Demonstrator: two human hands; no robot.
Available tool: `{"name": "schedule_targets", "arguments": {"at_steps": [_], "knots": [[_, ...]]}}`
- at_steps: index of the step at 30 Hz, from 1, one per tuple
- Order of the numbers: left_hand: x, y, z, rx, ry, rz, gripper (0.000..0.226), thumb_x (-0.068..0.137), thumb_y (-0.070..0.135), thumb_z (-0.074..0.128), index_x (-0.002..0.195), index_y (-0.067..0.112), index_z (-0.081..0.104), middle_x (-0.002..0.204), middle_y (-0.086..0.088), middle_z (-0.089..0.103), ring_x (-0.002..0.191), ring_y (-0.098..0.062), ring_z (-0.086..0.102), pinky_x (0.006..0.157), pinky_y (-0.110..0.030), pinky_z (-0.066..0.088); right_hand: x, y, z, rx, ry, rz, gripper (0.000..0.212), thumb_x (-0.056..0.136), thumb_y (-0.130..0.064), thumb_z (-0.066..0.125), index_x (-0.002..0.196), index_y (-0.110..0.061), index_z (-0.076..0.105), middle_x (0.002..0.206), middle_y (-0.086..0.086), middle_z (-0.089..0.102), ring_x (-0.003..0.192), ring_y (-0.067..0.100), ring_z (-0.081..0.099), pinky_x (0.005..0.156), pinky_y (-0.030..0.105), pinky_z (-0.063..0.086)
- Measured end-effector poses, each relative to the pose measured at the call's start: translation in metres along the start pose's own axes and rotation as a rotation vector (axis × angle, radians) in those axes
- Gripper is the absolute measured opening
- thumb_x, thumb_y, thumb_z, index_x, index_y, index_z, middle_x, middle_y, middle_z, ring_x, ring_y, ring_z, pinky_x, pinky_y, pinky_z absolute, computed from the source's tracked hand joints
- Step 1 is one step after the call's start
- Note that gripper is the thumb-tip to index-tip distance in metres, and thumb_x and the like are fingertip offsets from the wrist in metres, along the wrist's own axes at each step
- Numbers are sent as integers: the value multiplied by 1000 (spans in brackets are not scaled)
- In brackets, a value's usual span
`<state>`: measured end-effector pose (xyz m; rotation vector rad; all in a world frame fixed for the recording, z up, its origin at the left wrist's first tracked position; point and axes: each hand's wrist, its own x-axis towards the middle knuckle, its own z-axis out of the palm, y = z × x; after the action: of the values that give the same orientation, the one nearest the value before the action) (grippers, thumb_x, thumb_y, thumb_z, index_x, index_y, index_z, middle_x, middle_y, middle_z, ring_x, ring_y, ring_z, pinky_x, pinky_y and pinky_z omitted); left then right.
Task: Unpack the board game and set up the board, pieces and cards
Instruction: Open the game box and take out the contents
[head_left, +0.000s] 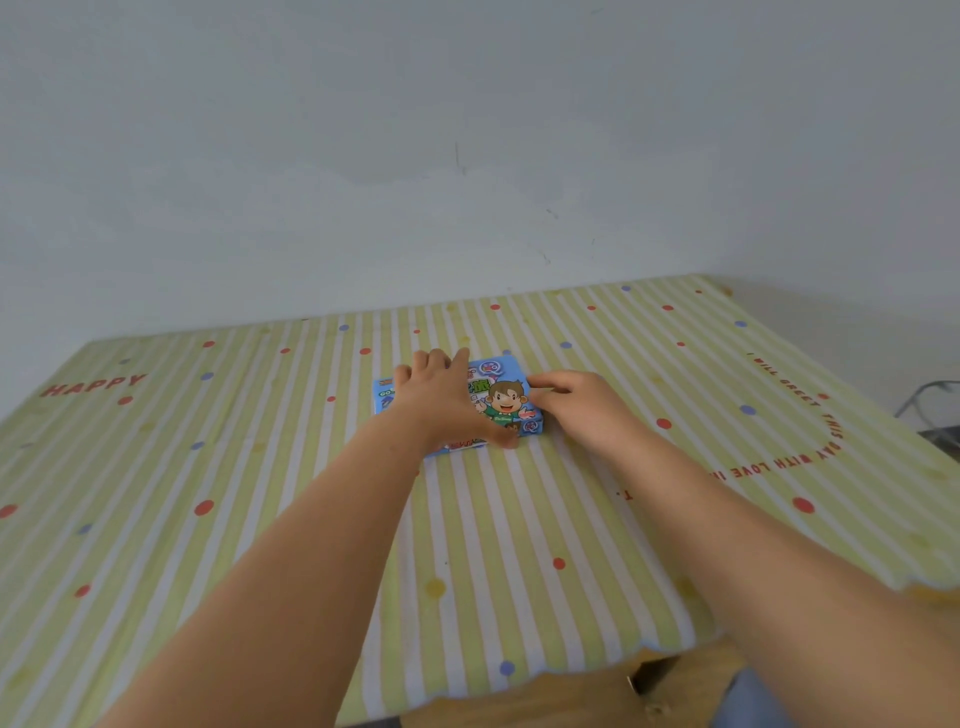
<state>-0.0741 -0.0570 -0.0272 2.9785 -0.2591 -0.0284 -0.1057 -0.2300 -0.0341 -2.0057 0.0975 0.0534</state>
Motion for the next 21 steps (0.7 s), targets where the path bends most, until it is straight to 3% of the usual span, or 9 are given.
{"name": "schedule_targets", "arguments": {"at_steps": [3, 7, 13, 17, 21], "knots": [[-7, 0, -1, 31, 112, 25, 132, 43, 83, 66, 149, 21, 17, 133, 0, 36, 129, -22, 27, 107, -37, 19, -3, -4, -2, 29, 15, -15, 27, 93, -16, 57, 118, -14, 68, 109, 1, 71, 98, 15, 67, 86, 31, 52], [-14, 1, -9, 28, 229, 73, 124, 45, 79, 68, 145, 22, 24, 127, 0, 35, 124, -21, 28, 105, -35, 20, -7, -14, -9, 119, 19, -41, 22, 94, -15, 56, 110, -11, 71, 93, 3, 74, 78, 15, 69, 75, 27, 53], [-15, 5, -25, -112, 282, 122, 117, 47, 68, 78, 141, 22, 27, 127, 0, 34, 124, -21, 31, 109, -34, 23, -7, -30, -21, 180, 5, -93, 20, 91, -12, 61, 110, -8, 68, 95, 11, 74, 77, 22, 70, 82, 42, 58], [-14, 6, -29, -254, 240, 153, 120, 46, 56, 85, 144, 18, 25, 132, 1, 32, 128, -20, 32, 109, -36, 32, -12, -36, -27, 207, -17, -109, 24, 91, -11, 63, 114, -7, 65, 94, 14, 73, 74, 21, 72, 70, 32, 60], [-16, 6, -30, -245, 227, 194, 123, 49, 51, 86, 147, 15, 21, 139, 2, 31, 131, -19, 32, 109, -33, 32, -18, -41, -28, 205, -16, -122, 26, 89, -10, 65, 115, -7, 63, 93, 14, 72, 67, 18, 71, 59, 26, 57]]}}
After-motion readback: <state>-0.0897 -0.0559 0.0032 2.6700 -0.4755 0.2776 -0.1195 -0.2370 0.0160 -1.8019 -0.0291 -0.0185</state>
